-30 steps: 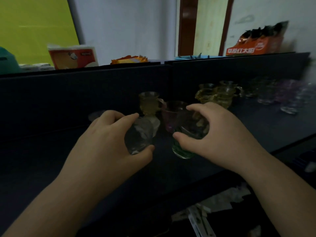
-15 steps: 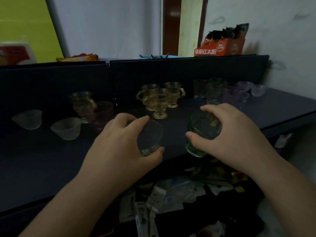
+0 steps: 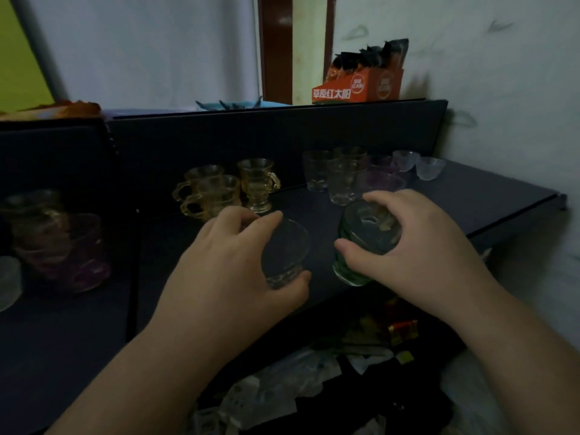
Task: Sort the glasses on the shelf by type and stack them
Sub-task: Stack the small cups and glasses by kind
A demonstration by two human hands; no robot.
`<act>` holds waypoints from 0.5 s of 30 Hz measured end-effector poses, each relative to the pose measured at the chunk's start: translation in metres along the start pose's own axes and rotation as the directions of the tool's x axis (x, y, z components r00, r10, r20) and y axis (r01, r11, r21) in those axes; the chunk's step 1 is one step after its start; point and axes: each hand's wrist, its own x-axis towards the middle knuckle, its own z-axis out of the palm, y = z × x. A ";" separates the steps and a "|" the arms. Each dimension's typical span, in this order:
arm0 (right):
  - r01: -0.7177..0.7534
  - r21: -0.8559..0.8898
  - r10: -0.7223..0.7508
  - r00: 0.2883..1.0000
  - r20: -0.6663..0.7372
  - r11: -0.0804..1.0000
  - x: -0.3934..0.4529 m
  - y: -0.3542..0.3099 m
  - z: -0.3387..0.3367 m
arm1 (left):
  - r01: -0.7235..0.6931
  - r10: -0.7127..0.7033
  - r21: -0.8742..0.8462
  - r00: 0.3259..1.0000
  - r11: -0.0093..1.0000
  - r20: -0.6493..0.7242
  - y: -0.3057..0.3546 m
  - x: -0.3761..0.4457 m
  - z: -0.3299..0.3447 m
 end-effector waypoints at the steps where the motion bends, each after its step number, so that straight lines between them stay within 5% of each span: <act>1: -0.003 -0.016 0.003 1.000 -0.002 1.000 0.003 0.004 0.000 | -0.007 0.007 -0.011 1.000 1.000 0.001 0.002 0.005 0.003; 15: 0.049 0.036 -0.048 0.999 -0.021 0.998 0.042 0.135 -0.043 | 0.024 -0.024 0.020 0.999 1.000 -0.023 0.097 0.081 0.072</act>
